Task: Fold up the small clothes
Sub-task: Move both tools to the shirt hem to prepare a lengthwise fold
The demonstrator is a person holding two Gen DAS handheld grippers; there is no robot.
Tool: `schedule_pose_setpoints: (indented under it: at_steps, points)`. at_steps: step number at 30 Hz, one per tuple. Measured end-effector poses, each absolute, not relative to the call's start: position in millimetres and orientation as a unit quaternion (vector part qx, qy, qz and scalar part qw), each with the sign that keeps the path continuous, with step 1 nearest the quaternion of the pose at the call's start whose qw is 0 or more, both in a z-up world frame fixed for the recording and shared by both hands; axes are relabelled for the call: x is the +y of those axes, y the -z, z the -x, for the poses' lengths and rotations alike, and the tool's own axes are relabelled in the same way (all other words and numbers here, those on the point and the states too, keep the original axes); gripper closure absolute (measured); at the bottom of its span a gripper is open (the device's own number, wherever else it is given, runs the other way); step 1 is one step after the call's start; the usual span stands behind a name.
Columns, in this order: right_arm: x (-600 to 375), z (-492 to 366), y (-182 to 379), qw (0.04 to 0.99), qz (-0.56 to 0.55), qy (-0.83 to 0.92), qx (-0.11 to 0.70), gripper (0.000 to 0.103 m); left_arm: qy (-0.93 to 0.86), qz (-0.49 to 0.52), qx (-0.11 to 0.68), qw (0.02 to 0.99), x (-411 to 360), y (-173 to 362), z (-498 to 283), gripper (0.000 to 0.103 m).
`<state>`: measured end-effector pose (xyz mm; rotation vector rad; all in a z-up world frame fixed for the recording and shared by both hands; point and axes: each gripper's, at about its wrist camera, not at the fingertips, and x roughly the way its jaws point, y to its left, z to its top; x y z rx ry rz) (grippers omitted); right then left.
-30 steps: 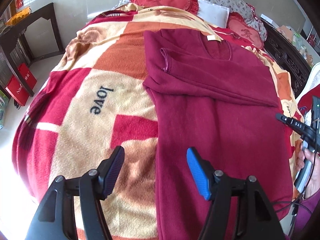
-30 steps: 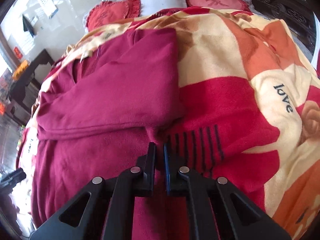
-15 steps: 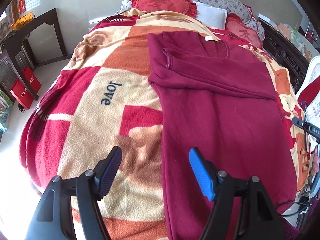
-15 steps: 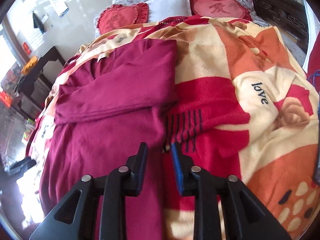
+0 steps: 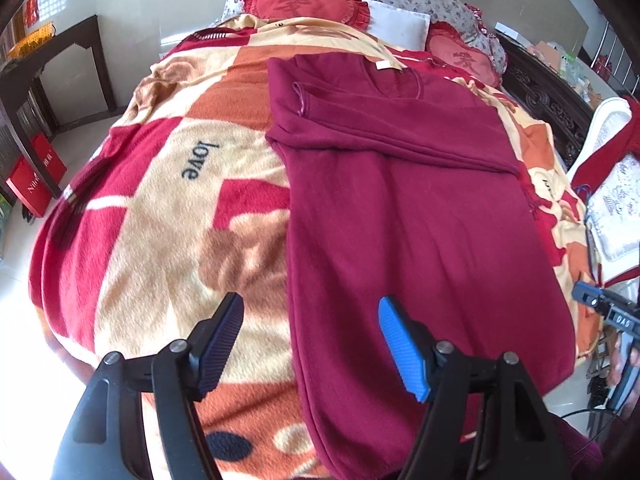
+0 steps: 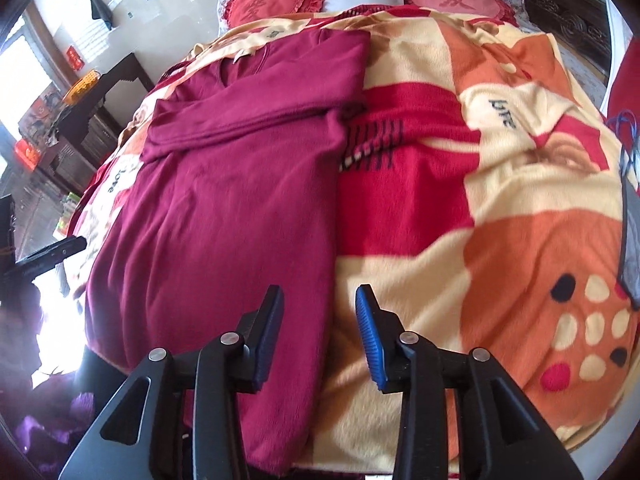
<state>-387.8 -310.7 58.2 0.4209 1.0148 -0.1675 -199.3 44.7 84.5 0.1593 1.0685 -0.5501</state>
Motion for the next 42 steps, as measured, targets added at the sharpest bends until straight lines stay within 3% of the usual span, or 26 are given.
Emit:
schedule_pose_setpoints:
  at_steps: [6, 34, 35, 36, 38, 42]
  points:
    - [-290.4, 409.4, -48.4, 0.847, -0.188, 0.062, 0.493, 0.077, 0.261, -0.061, 0.516, 0.814, 64.6, -79.7, 216.7, 0.029]
    - [-279.8, 421.5, -34.4, 0.843, -0.199, 0.007, 0.499, 0.078, 0.307, -0.027, 0.586, 0.75, 61.0, -35.4, 242.4, 0.03]
    - [-278.2, 422.3, -36.7, 0.845, -0.194, 0.002, 0.498, 0.081, 0.31, -0.025, 0.587, 0.748, 61.9, -35.7, 243.2, 0.032]
    - [-276.5, 423.0, -39.3, 0.848, -0.188, -0.004, 0.495, 0.091, 0.312, -0.023, 0.588, 0.746, 62.5, -35.9, 243.6, 0.037]
    - [-272.7, 424.6, -45.2, 0.857, -0.175, -0.013, 0.485, 0.102, 0.313, -0.02, 0.59, 0.744, 62.7, -35.6, 244.5, 0.042]
    - [-270.0, 419.0, -37.9, 0.851, -0.173, -0.018, 0.495, 0.102, 0.313, -0.016, 0.591, 0.743, 62.3, -34.4, 244.8, 0.046]
